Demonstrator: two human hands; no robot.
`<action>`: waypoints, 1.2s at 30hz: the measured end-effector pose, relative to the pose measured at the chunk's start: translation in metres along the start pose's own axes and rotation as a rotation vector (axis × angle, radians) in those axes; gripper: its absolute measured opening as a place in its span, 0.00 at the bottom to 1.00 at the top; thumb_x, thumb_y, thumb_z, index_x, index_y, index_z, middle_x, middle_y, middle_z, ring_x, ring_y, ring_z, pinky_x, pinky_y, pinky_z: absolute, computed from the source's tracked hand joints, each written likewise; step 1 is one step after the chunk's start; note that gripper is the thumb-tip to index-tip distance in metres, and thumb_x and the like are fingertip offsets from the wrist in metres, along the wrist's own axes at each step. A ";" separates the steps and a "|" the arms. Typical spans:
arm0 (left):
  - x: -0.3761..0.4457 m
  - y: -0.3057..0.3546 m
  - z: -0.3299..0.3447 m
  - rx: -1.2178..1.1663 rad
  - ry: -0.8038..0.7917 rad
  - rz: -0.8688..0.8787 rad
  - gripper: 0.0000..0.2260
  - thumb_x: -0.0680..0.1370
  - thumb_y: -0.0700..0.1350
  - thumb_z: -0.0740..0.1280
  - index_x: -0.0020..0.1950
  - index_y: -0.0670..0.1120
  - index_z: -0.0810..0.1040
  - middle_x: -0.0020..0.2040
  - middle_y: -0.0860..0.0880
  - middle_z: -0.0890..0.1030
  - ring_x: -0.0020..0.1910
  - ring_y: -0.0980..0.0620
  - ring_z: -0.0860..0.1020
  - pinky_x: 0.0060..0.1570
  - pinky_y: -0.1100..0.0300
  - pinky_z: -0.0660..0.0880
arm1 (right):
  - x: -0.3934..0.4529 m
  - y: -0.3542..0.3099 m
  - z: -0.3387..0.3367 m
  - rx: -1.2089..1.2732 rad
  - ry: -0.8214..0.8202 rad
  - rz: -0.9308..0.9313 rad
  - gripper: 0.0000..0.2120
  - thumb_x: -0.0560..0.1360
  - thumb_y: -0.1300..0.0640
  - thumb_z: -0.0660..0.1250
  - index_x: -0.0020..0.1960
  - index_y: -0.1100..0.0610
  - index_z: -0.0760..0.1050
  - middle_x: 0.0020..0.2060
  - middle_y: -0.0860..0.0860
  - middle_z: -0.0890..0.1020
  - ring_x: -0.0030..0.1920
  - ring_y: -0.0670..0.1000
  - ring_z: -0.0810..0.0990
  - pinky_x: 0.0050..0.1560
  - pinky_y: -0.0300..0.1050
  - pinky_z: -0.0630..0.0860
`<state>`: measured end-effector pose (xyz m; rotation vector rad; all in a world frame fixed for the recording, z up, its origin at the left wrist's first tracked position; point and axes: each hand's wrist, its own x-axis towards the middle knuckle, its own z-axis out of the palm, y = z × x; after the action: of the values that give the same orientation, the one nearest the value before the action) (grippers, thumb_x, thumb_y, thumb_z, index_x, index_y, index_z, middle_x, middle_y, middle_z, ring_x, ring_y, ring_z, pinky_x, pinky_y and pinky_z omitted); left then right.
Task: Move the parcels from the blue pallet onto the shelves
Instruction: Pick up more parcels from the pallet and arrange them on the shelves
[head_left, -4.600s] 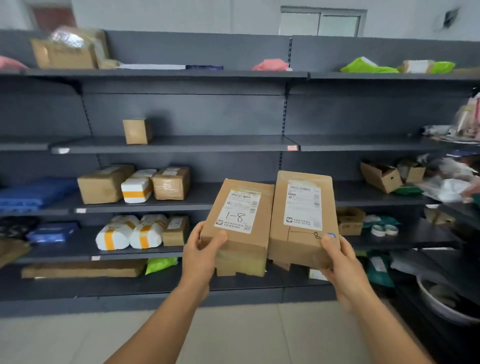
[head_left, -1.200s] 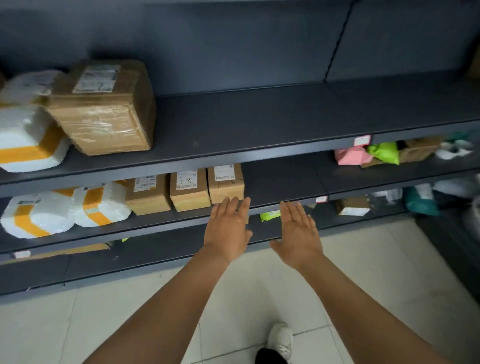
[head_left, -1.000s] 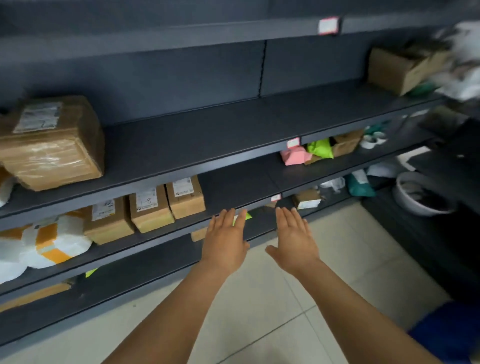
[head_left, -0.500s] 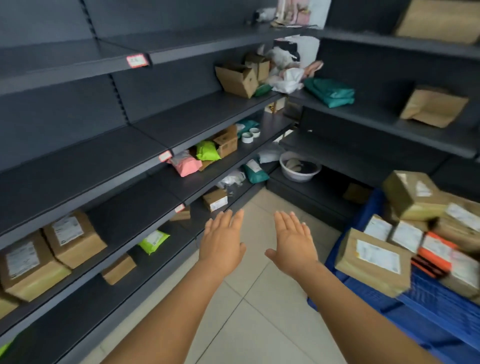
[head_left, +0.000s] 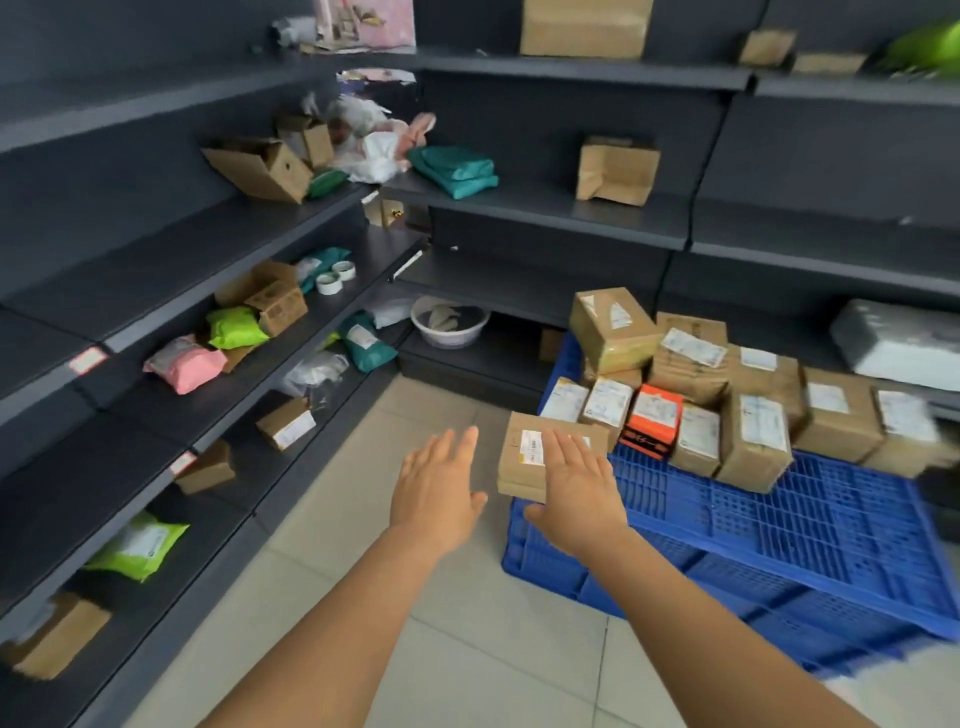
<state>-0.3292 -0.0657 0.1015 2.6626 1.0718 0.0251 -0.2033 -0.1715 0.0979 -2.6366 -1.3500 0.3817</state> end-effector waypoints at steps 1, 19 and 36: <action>0.003 0.009 0.004 0.002 -0.017 0.005 0.34 0.80 0.53 0.62 0.79 0.51 0.45 0.79 0.47 0.53 0.77 0.48 0.52 0.75 0.52 0.50 | 0.001 0.011 0.001 0.003 0.002 0.016 0.42 0.77 0.48 0.65 0.79 0.56 0.42 0.78 0.51 0.48 0.78 0.53 0.43 0.75 0.52 0.43; 0.169 0.134 0.065 -0.034 -0.193 0.281 0.33 0.79 0.51 0.64 0.79 0.51 0.50 0.77 0.49 0.59 0.75 0.49 0.59 0.72 0.53 0.57 | 0.089 0.161 -0.013 0.118 0.015 0.380 0.43 0.76 0.46 0.67 0.79 0.56 0.42 0.78 0.51 0.50 0.78 0.53 0.46 0.77 0.53 0.46; 0.266 0.278 0.177 0.007 -0.442 0.378 0.34 0.80 0.54 0.62 0.79 0.49 0.47 0.78 0.48 0.55 0.76 0.48 0.55 0.73 0.51 0.55 | 0.129 0.346 0.020 0.324 -0.002 0.667 0.40 0.72 0.47 0.71 0.75 0.53 0.52 0.75 0.50 0.58 0.76 0.53 0.54 0.74 0.54 0.57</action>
<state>0.0730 -0.1190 -0.0201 2.6526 0.4284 -0.4684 0.1311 -0.2677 -0.0279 -2.7138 -0.3215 0.6148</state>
